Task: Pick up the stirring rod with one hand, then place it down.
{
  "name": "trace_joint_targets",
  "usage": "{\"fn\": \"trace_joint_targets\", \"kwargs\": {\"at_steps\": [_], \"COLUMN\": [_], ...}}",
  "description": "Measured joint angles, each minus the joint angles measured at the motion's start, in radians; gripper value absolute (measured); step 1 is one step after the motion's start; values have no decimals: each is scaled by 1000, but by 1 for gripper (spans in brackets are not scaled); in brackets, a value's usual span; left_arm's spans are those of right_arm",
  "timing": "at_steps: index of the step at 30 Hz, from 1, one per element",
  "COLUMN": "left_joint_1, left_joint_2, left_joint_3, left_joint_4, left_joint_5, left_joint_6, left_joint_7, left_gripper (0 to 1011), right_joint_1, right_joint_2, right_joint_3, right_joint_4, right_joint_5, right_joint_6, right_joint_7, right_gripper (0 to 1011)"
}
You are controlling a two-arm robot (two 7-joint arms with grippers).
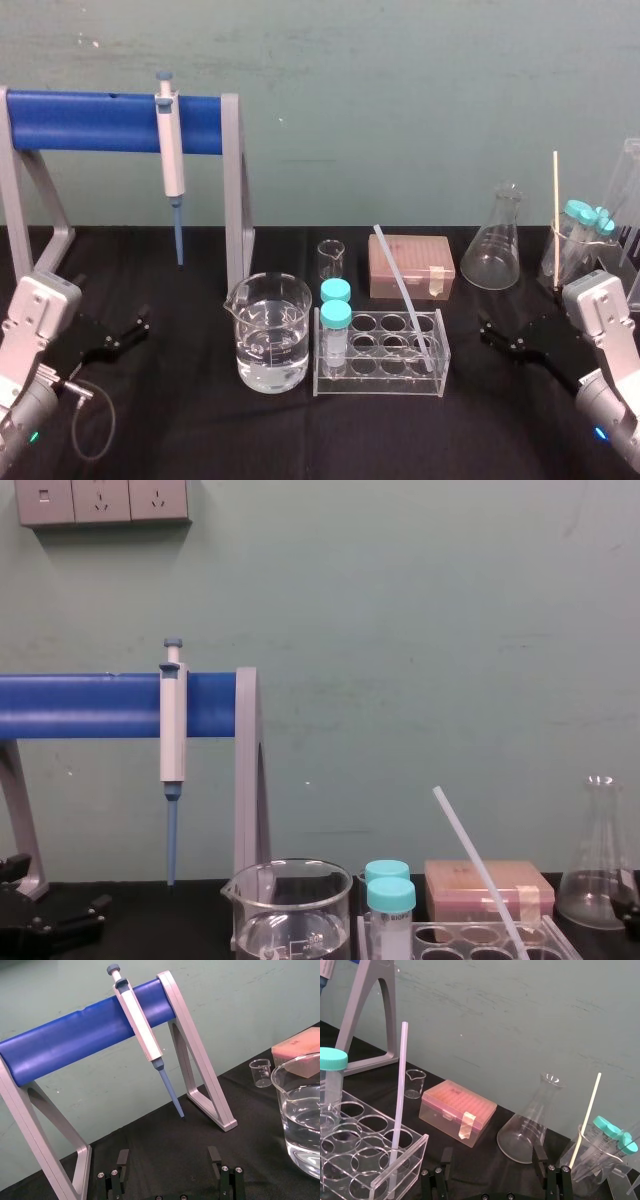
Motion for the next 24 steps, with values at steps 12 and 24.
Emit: {"fn": "trace_joint_targets", "kwargs": {"at_steps": [12, 24], "left_joint_1": [0, 0], "left_joint_2": [0, 0], "left_joint_3": [0, 0], "left_joint_4": [0, 0], "left_joint_5": [0, 0], "left_joint_6": [0, 0], "left_joint_7": [0, 0], "left_gripper": [1000, 1000], "right_joint_1": [0, 0], "right_joint_2": [0, 0], "right_joint_3": [0, 0], "right_joint_4": [0, 0], "right_joint_5": [0, 0], "right_joint_6": [0, 0], "right_joint_7": [0, 0], "right_gripper": [1003, 1003]}}
